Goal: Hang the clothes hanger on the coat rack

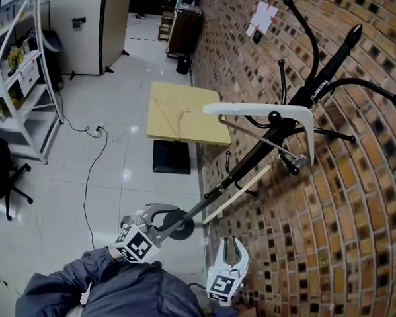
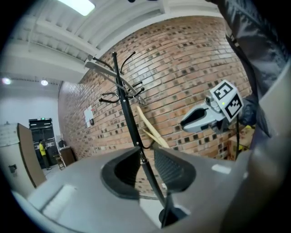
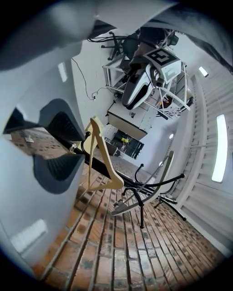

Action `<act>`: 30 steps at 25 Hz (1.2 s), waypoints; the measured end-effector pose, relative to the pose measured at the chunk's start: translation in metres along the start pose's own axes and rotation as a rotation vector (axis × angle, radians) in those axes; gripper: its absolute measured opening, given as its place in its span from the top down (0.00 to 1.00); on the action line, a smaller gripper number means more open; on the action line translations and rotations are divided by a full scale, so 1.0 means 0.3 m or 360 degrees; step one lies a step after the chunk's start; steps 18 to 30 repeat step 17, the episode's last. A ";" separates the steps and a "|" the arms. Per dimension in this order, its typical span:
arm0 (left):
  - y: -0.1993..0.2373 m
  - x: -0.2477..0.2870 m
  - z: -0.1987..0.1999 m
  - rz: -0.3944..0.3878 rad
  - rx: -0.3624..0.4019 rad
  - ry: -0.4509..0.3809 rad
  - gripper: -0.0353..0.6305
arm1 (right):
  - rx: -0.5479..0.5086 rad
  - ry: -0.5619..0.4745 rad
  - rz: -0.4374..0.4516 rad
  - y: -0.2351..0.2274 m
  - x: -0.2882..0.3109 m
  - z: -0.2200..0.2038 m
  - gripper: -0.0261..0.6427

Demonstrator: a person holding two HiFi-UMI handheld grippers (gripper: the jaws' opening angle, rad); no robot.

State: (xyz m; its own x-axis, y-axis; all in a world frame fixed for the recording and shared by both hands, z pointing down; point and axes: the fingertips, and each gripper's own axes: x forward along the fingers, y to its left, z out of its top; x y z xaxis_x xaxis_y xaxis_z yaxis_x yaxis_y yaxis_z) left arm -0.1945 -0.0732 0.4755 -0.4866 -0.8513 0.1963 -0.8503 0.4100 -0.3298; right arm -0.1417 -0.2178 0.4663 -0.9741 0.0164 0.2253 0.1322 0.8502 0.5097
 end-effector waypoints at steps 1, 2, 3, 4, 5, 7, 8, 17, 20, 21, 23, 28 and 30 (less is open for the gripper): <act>-0.004 -0.008 -0.002 -0.0005 -0.0003 -0.0002 0.81 | 0.0004 -0.0012 -0.0007 0.000 0.000 0.009 0.82; -0.009 -0.012 -0.002 -0.0012 -0.0001 -0.0004 0.81 | 0.0007 -0.0027 -0.0014 -0.002 -0.001 0.021 0.82; -0.015 -0.013 -0.001 -0.0021 0.0004 -0.0006 0.81 | 0.0007 -0.0043 -0.0021 -0.006 -0.001 0.032 0.82; -0.020 -0.011 0.003 -0.0028 0.0011 -0.0009 0.81 | 0.0003 -0.0056 -0.0028 -0.012 -0.003 0.044 0.83; -0.027 -0.008 0.010 -0.0036 0.0018 -0.0014 0.81 | -0.0004 -0.0065 -0.0033 -0.017 -0.006 0.053 0.83; -0.044 -0.002 0.024 -0.0059 0.0029 -0.0030 0.81 | -0.0016 -0.0070 -0.0038 -0.022 -0.017 0.061 0.84; -0.053 0.000 0.030 -0.0072 0.0034 -0.0039 0.81 | -0.0020 -0.0070 -0.0040 -0.022 -0.023 0.062 0.84; -0.068 -0.006 0.051 -0.0113 0.0041 -0.0068 0.81 | -0.0021 -0.0072 -0.0057 -0.021 -0.039 0.087 0.85; -0.068 -0.006 0.051 -0.0113 0.0041 -0.0068 0.81 | -0.0021 -0.0072 -0.0057 -0.021 -0.039 0.087 0.85; -0.068 -0.006 0.051 -0.0113 0.0041 -0.0068 0.81 | -0.0021 -0.0072 -0.0057 -0.021 -0.039 0.087 0.85; -0.068 -0.006 0.051 -0.0113 0.0041 -0.0068 0.81 | -0.0021 -0.0072 -0.0057 -0.021 -0.039 0.087 0.85; -0.068 -0.006 0.051 -0.0113 0.0041 -0.0068 0.81 | -0.0021 -0.0072 -0.0057 -0.021 -0.039 0.087 0.85; -0.068 -0.006 0.051 -0.0113 0.0041 -0.0068 0.81 | -0.0021 -0.0072 -0.0057 -0.021 -0.039 0.087 0.85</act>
